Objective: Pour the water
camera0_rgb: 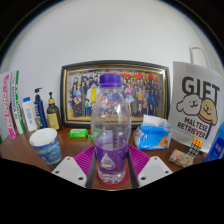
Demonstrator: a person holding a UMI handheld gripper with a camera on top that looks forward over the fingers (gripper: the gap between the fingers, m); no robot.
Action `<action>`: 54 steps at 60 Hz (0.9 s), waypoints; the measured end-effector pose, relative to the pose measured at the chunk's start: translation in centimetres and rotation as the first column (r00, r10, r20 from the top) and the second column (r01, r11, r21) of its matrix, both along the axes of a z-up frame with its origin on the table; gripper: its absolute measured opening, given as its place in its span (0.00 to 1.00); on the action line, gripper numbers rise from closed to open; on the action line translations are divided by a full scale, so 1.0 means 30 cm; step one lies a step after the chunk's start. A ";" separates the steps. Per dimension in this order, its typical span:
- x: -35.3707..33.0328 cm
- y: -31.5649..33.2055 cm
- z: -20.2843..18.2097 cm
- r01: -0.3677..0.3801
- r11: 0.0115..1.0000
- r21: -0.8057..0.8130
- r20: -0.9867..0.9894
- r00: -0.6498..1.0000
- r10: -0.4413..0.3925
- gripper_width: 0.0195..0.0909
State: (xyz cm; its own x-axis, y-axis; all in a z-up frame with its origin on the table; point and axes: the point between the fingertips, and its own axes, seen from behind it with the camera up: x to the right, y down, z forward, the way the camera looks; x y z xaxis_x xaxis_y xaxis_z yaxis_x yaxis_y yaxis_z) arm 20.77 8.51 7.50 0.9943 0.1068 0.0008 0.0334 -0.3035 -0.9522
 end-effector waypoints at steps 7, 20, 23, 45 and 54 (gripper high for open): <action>0.007 -0.052 -0.015 0.034 0.995 -0.095 0.015 0.999 -0.033 0.91; -0.074 -0.322 0.155 0.115 0.969 -0.218 0.060 0.993 -0.104 0.92; -0.121 -0.407 0.197 0.122 0.961 -0.249 0.058 0.992 -0.111 0.92; -0.378 -0.857 0.391 0.188 0.938 -0.290 0.126 0.979 -0.158 0.92; -0.401 -0.922 0.419 0.213 0.937 -0.277 0.143 0.973 -0.179 0.92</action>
